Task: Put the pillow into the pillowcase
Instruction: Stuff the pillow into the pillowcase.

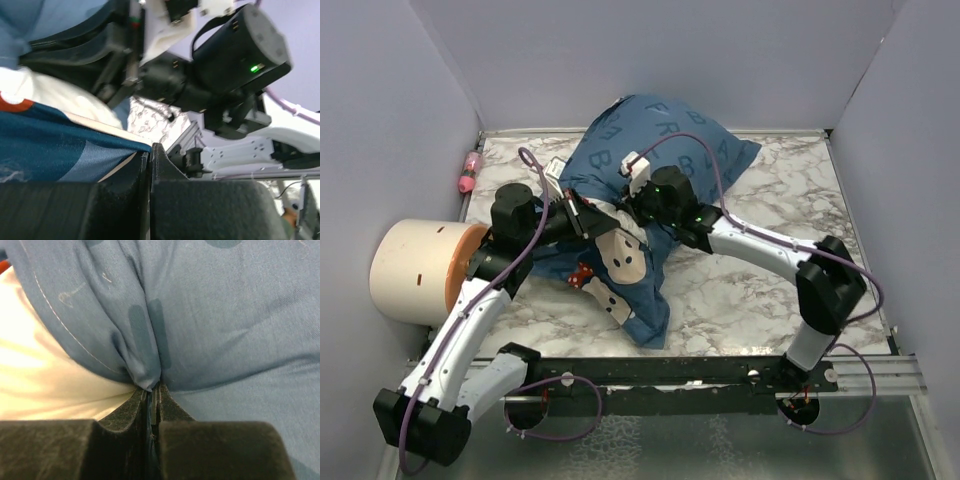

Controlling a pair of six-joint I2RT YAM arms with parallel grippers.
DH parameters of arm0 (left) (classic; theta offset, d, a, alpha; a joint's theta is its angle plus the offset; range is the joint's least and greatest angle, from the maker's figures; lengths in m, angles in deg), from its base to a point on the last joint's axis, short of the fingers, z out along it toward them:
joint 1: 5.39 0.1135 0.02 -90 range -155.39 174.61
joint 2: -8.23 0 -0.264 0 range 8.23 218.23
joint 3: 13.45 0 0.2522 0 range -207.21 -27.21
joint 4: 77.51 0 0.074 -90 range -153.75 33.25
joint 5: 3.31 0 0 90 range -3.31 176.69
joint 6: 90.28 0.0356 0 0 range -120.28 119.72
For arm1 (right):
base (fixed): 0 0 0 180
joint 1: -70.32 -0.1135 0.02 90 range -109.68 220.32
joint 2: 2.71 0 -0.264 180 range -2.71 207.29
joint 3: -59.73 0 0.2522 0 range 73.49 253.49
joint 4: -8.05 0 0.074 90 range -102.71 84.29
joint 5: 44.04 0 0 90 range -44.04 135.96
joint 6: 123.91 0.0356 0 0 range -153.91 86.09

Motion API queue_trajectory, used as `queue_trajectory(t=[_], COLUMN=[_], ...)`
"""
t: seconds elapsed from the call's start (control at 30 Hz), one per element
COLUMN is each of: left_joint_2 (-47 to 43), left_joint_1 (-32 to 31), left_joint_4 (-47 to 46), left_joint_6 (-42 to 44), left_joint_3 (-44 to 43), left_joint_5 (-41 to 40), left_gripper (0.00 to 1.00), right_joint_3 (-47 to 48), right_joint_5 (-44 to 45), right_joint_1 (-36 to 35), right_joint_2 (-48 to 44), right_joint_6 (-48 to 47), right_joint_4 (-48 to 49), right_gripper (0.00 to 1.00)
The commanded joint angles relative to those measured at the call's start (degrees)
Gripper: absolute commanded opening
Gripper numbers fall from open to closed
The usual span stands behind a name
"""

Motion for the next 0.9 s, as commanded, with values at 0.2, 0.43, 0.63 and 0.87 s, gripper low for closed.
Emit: queue_trajectory(t=[0.2,0.43,0.63,0.87], left_joint_2=[-3.40,-7.07,-10.77,-22.13], left_joint_1=[5.04,5.13,5.23,5.23], left_joint_4=[-30.73,3.43,3.53,8.85], left_joint_6=[-21.80,6.69,7.72,8.37], left_joint_3=[-4.43,-0.50,6.85,4.60], left_joint_5=[11.98,-23.84,-22.88,-16.72], left_gripper=[0.00,0.19,0.41,0.42], right_joint_3=[-2.65,-12.27,-5.85,-1.70], right_joint_5=[-3.37,-32.97,-25.40,-23.15], right_joint_1=[-3.11,-2.60,-2.02,-1.99], right_joint_2=[19.51,3.19,-10.66,-14.21], right_joint_6=[2.98,2.63,1.45,-2.37], right_joint_4=[-12.78,-0.94,-5.87,-12.42], right_gripper=[0.01,0.34,0.62,0.63])
